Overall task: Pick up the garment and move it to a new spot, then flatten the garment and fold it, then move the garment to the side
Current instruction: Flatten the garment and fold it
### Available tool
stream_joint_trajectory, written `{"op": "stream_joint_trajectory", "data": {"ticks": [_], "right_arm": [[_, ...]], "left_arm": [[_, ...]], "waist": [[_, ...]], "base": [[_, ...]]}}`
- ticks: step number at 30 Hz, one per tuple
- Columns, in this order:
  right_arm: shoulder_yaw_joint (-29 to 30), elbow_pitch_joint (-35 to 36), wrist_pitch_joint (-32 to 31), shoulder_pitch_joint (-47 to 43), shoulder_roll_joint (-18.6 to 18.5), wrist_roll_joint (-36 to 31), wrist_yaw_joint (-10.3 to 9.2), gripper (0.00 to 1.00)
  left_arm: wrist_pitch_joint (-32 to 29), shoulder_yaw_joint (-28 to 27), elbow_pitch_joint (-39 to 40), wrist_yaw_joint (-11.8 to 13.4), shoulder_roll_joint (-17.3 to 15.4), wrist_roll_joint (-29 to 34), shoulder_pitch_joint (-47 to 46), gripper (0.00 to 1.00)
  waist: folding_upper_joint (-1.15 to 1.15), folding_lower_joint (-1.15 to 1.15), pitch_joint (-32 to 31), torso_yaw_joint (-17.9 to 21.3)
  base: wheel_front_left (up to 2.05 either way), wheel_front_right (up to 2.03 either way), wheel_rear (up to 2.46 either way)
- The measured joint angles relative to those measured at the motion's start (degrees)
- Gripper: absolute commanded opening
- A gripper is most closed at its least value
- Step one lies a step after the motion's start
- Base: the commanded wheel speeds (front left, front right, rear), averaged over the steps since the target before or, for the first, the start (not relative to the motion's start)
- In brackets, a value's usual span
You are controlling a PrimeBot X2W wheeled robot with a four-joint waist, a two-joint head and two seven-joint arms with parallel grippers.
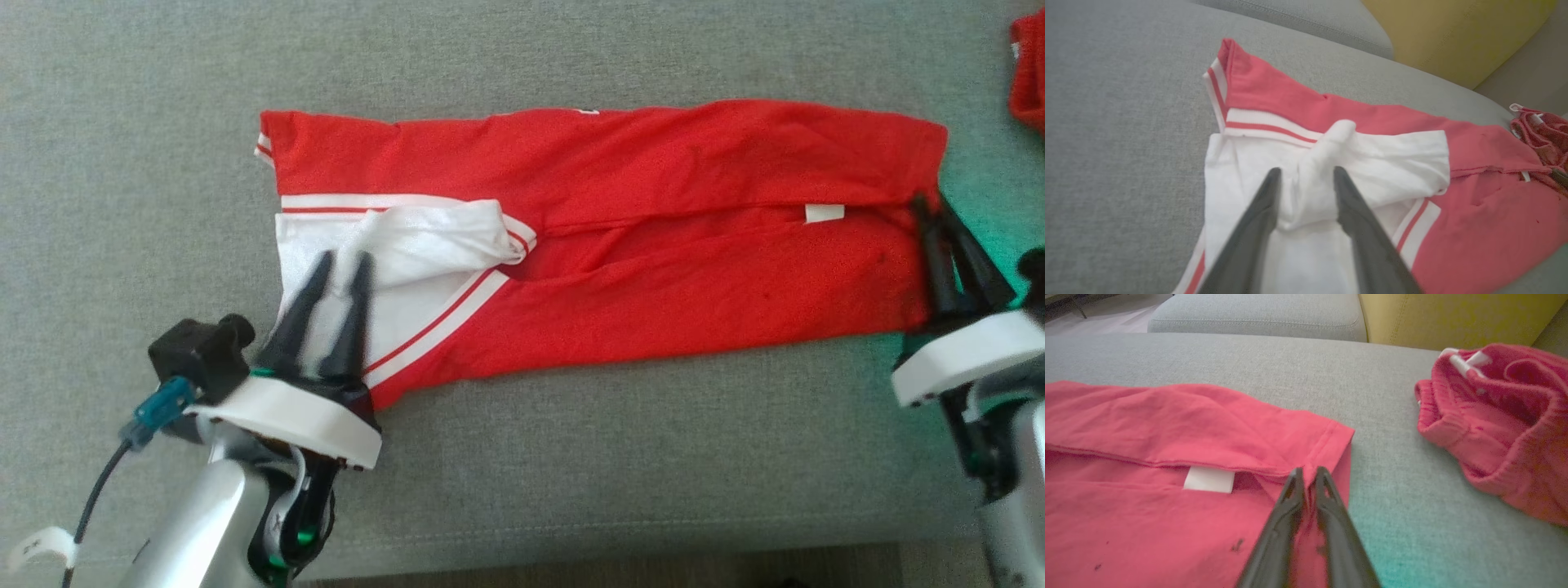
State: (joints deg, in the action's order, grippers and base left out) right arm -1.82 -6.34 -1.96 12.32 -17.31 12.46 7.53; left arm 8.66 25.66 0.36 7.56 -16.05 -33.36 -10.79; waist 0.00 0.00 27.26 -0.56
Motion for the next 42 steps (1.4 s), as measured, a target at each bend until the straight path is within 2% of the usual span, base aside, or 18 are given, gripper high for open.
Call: {"op": "stream_joint_trajectory", "data": {"ticks": [4,11,16,27,42], "right_arm": [[0.9,-0.2,1.3,-1.4,3.1,-1.6,0.0,1.0],[2.7,2.3,6.5,-4.0,7.8,-2.6,0.0,1.0],[3.2,5.4,9.6,-4.1,9.9,-4.0,0.0,1.0],[1.8,4.6,10.5,-7.0,11.4,-4.1,0.0,1.0],[1.6,3.7,10.5,-8.3,11.5,-3.9,0.0,1.0]], "left_arm": [[1.1,0.0,-3.0,0.1,0.0,0.5,-0.1,1.0],[5.1,-1.0,-4.6,3.3,0.4,5.6,-0.1,1.0],[5.6,-4.9,-3.4,5.0,1.8,9.4,-0.1,1.0],[5.6,-11.7,-3.1,3.7,5.0,14.9,4.0,1.0],[5.6,-14.4,-5.9,0.6,7.2,17.7,5.1,1.0]], "waist": [[0.0,0.0,-0.4,0.4],[0.0,0.0,-2.8,1.2],[0.0,0.0,-5.3,1.8],[0.0,0.0,-11.5,2.5],[0.0,0.0,-12.8,1.9]], "base": [[0.0,0.0,0.0],[0.0,0.0,0.0],[0.0,0.0,0.0],[0.0,0.0,0.0],[0.0,0.0,0.0]]}}
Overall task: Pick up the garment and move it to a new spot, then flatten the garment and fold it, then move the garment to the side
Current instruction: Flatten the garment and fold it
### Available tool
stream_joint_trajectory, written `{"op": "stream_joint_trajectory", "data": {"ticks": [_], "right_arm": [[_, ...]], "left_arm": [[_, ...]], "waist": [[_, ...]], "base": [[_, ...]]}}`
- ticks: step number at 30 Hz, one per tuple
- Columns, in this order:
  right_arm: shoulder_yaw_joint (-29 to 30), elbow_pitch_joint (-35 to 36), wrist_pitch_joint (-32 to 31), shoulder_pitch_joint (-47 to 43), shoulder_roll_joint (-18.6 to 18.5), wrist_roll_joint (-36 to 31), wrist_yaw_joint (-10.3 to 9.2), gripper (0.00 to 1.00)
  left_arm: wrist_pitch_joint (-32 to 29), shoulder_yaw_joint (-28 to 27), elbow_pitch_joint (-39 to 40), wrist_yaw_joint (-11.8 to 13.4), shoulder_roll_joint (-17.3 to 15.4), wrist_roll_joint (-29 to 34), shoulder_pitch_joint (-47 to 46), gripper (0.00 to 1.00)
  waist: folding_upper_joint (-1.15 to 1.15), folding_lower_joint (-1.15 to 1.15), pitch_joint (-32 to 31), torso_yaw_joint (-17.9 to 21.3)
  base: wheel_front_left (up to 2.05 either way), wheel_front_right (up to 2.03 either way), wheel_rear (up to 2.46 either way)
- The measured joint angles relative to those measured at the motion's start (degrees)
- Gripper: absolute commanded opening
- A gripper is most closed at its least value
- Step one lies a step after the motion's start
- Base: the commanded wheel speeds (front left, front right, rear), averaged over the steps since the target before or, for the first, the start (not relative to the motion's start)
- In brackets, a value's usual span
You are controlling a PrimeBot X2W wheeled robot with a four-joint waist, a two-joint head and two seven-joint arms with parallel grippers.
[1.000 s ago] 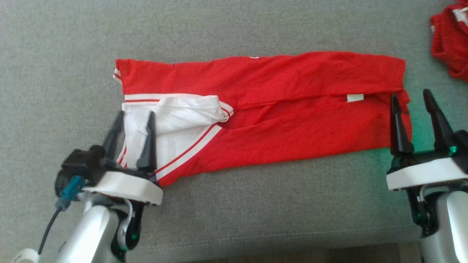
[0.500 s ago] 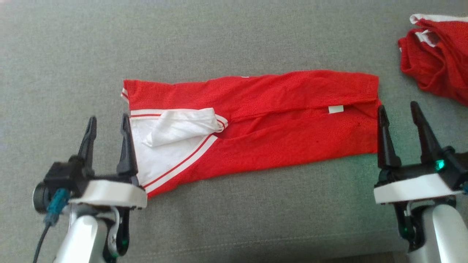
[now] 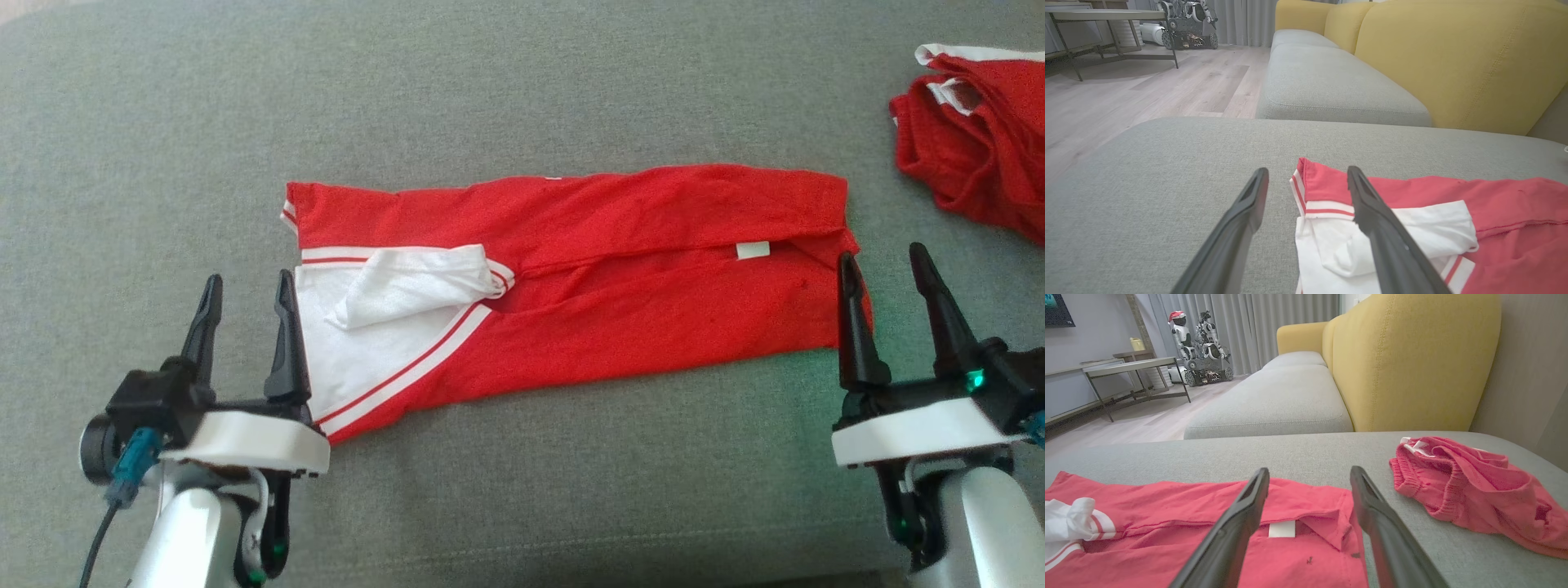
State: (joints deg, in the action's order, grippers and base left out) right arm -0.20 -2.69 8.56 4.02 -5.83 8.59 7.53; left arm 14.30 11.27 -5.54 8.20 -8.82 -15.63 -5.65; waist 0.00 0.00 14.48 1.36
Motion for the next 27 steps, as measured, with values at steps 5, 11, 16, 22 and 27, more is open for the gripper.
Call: {"op": "stream_joint_trajectory", "data": {"ticks": [5,11,16,22,27], "right_arm": [[1.4,-2.5,-0.6,0.2,-0.1,2.1,0.0,1.0],[3.0,-10.9,-1.4,6.4,-1.9,4.5,0.0,1.0],[2.3,-18.6,-3.7,13.8,-2.8,5.6,0.0,1.0],[1.9,-24.6,-7.6,15.6,-3.2,7.3,0.0,1.0],[2.4,-24.2,-10.4,15.9,-3.2,9.4,0.0,1.0]], "left_arm": [[0.0,-0.7,-0.1,-0.8,0.3,1.0,-0.5,1.0],[0.0,-0.6,-0.4,-2.2,1.2,2.2,-2.8,1.0],[0.0,-0.5,-0.8,-3.3,2.1,3.1,-5.7,1.0],[0.0,-0.5,-1.6,-4.2,2.8,3.8,-6.8,1.0],[0.0,-0.6,-1.9,-4.7,3.6,4.5,-7.2,1.0]], "waist": [[0.0,0.0,0.8,-0.4],[0.0,0.0,3.1,-1.4],[0.0,0.01,5.4,-2.2],[0.0,0.01,7.0,-2.9],[0.0,0.0,7.6,-3.3]], "base": [[0.0,0.0,0.0],[0.0,0.0,0.0],[0.0,0.0,0.0],[0.0,0.0,0.0],[0.0,0.0,0.0]]}}
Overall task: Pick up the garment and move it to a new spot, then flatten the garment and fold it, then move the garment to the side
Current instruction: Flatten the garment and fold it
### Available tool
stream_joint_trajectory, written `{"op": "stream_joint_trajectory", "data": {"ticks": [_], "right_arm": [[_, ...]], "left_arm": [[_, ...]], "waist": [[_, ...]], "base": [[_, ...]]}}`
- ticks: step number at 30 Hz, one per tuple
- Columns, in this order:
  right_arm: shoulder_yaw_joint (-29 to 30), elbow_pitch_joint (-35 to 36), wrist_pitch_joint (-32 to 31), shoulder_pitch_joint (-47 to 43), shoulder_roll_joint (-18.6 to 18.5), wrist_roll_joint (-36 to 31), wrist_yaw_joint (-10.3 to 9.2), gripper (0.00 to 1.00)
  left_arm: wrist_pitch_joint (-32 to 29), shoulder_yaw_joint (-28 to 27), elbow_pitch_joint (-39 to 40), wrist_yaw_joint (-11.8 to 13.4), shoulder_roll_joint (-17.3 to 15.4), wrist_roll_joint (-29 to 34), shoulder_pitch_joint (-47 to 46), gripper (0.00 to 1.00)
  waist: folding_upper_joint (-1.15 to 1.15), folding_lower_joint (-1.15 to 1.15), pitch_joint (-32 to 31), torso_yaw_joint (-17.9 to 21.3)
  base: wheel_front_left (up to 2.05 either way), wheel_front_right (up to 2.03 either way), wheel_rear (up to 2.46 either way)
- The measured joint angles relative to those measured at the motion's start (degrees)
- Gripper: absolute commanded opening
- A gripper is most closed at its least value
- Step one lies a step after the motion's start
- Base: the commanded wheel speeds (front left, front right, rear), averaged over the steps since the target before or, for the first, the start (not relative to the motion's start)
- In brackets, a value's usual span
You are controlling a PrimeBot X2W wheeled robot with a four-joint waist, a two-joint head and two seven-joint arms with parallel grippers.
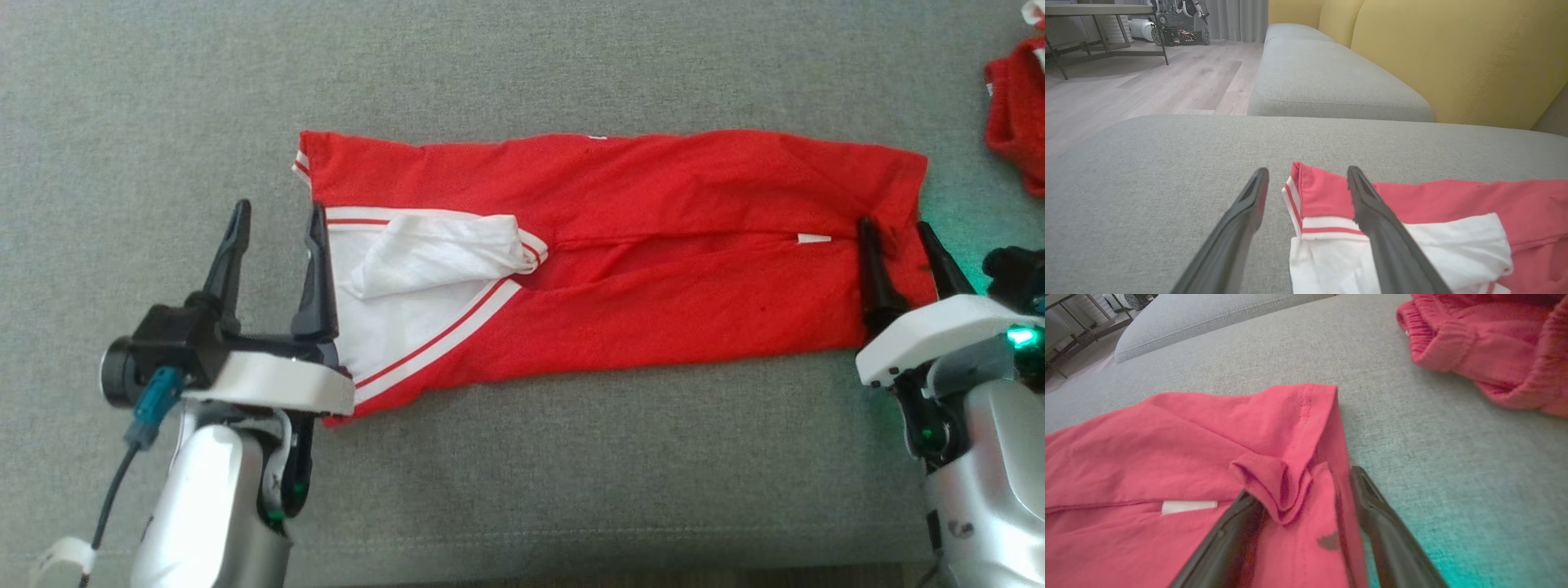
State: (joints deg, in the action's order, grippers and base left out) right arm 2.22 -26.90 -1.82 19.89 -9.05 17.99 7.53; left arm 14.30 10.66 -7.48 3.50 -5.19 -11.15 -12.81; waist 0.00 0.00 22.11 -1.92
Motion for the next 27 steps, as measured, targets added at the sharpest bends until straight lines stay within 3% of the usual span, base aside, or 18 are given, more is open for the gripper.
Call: {"op": "stream_joint_trajectory", "data": {"ticks": [1,2,3,4,5,6,17,27], "right_arm": [[0.0,0.4,-0.7,-0.1,0.0,0.5,0.0,1.0],[0.0,0.8,-1.4,-0.3,0.0,0.8,0.0,0.89],[0.0,1.4,-2.0,-0.4,0.1,1.1,0.0,0.48],[-0.1,2.0,-2.8,-0.6,0.1,1.3,0.0,0.39],[-0.3,2.5,-3.7,-0.7,0.1,1.3,0.0,0.14],[-0.3,3.1,-4.4,-0.8,0.3,1.4,0.0,0.0],[2.9,7.5,-5.2,-4.7,0.6,-0.7,0.01,0.0],[9.6,11.9,-4.7,-8.0,-3.9,-2.4,0.01,0.0]], "left_arm": [[0.0,-0.1,0.0,-0.1,0.1,0.0,-0.3,1.0],[0.0,-0.2,0.0,-0.2,0.1,0.0,-0.5,1.0],[0.0,-0.3,0.0,-0.5,0.1,0.1,-0.6,1.0],[0.0,-0.4,0.0,-0.5,0.1,0.3,-0.7,1.0],[0.0,-0.4,0.0,-0.5,0.2,0.5,-0.7,1.0],[0.0,-0.5,0.0,-0.6,0.3,0.6,-0.7,1.0],[0.0,-2.1,-0.1,-1.6,1.0,1.6,-0.7,1.0],[0.0,-2.6,-0.1,-2.1,1.6,2.1,-0.6,1.0]], "waist": [[0.0,0.0,0.1,0.0],[0.0,0.0,0.1,0.1],[0.0,0.0,0.1,0.1],[0.0,0.0,0.2,0.2],[0.0,0.0,0.2,0.3],[0.0,0.0,0.2,0.4],[0.0,0.0,-0.5,1.2],[0.0,0.0,-1.8,1.8]], "base": [[0.0,0.0,0.0],[0.0,0.0,0.0],[0.0,0.0,0.0],[0.0,0.0,0.0],[0.0,0.0,0.0],[0.0,0.0,0.0],[0.0,0.0,0.0],[0.0,0.0,0.0]]}}
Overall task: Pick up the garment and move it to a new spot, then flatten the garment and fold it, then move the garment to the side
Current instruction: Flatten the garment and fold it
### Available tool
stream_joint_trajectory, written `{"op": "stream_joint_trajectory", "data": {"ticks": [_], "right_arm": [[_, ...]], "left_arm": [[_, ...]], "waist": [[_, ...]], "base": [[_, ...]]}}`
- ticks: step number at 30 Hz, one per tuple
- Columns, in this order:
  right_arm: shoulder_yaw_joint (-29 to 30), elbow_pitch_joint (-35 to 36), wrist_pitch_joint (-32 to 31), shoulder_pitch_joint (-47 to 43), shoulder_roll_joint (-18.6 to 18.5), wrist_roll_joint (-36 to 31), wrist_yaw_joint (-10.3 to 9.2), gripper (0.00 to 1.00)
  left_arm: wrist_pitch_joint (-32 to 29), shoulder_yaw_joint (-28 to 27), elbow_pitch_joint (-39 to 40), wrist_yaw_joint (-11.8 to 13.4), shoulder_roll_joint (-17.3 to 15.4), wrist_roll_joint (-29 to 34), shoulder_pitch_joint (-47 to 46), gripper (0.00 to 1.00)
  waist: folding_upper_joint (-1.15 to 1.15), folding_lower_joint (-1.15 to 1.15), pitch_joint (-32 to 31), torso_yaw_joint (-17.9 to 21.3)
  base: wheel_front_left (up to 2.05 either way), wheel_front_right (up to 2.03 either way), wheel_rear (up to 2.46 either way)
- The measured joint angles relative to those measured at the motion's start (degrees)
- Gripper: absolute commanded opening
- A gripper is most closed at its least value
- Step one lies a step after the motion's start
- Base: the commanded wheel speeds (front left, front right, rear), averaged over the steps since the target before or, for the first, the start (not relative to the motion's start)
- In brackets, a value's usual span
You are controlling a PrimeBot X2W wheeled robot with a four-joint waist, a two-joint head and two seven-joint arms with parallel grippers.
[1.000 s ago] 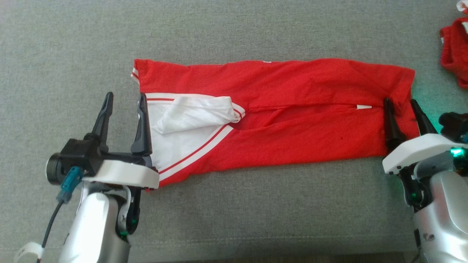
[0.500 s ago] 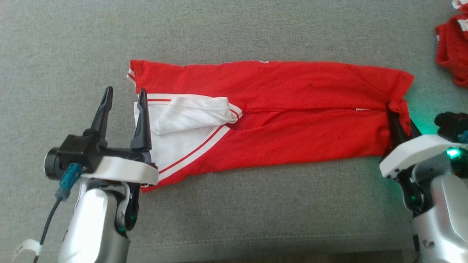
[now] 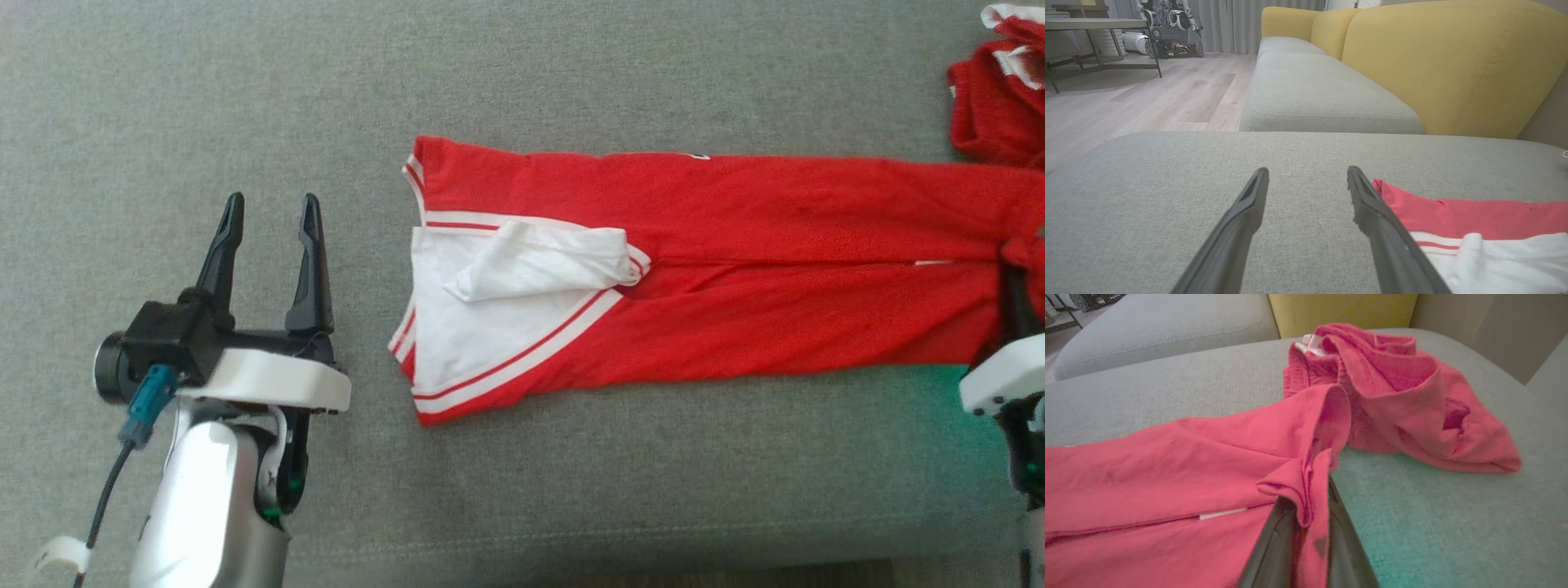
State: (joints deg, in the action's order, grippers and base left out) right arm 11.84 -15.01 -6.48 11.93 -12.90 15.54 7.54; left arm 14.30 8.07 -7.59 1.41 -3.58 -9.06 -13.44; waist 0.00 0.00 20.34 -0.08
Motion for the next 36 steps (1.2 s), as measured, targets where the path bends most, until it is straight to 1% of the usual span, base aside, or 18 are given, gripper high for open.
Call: {"op": "stream_joint_trajectory", "data": {"ticks": [3,7,11,13,15,17,20,24,27,28,29,33,36], "right_arm": [[-0.3,2.5,-0.1,0.0,-0.1,-0.4,0.0,0.0],[-3.7,9.9,-2.7,0.3,0.6,-0.6,0.0,0.0],[-11.0,18.3,-5.5,0.7,2.3,0.1,0.0,0.0],[-15.0,20.2,-6.3,2.0,2.9,0.6,0.0,0.0],[-19.7,20.5,-6.4,4.2,3.5,1.9,0.0,0.0],[-24.5,19.7,-6.4,6.5,4.4,2.9,0.0,0.0],[-31.1,16.5,-5.5,9.4,6.6,4.7,0.0,0.0],[-39.1,10.0,-3.4,12.8,8.2,7.9,0.0,0.0],[-44.3,4.9,-1.4,14.6,8.6,10.4,0.0,0.0],[-45.5,3.4,-0.6,14.9,8.6,11.2,0.0,0.0],[-45.5,3.4,-0.6,14.9,8.6,11.2,0.0,0.0],[-50.1,-2.3,3.2,16.5,8.6,14.2,-0.01,0.0],[-52.5,-5.6,6.0,18.7,8.6,16.1,0.0,0.0]], "left_arm": [[0.0,-0.2,-0.1,-0.4,0.1,0.0,0.0,1.0],[0.0,-1.1,-0.3,-0.5,0.2,0.6,0.4,1.0],[0.0,-1.2,-0.9,-0.5,0.2,0.9,0.9,1.0],[0.0,-1.2,-0.9,-0.5,0.2,0.9,1.5,1.0],[0.0,-1.0,-1.2,-1.0,0.3,0.9,1.7,1.0],[0.0,-0.7,-1.4,-1.2,0.3,0.9,1.6,1.0],[0.0,0.1,-1.5,-1.4,0.3,0.9,1.5,1.0],[0.0,0.7,-1.7,-1.4,0.5,0.9,1.4,1.0],[0.0,1.1,-1.8,-1.4,0.6,0.9,1.3,1.0],[0.0,1.3,-1.9,-1.4,0.7,0.9,1.3,1.0],[0.0,1.3,-1.9,-1.4,0.7,0.9,1.3,1.0],[0.0,2.4,-1.9,-1.4,0.8,0.9,1.2,1.0],[0.0,2.5,-1.9,-1.4,0.9,0.8,0.7,1.0]], "waist": [[0.0,0.0,-0.5,0.1],[0.0,0.0,-1.8,0.4],[0.0,0.0,-3.6,0.6],[0.0,0.0,-4.2,0.6],[0.0,0.0,-4.5,0.3],[0.0,0.0,-4.5,-0.3],[0.0,0.0,-4.3,-1.4],[0.0,0.0,-3.7,-3.2],[0.0,0.0,-3.2,-4.7],[0.0,0.0,-3.0,-5.2],[0.0,0.0,-3.0,-5.2],[0.0,0.0,-2.2,-6.8],[0.0,0.0,-1.5,-7.5]], "base": [[0.0,0.0,0.0],[0.0,0.0,0.0],[0.0,0.0,0.0],[0.0,0.0,0.0],[0.0,0.0,0.0],[0.0,0.0,0.0],[0.0,0.0,0.0],[0.0,0.0,0.0],[0.0,0.0,0.0],[0.0,0.0,0.0],[0.0,0.0,0.0],[0.0,0.0,0.0],[0.0,0.0,0.0]]}}
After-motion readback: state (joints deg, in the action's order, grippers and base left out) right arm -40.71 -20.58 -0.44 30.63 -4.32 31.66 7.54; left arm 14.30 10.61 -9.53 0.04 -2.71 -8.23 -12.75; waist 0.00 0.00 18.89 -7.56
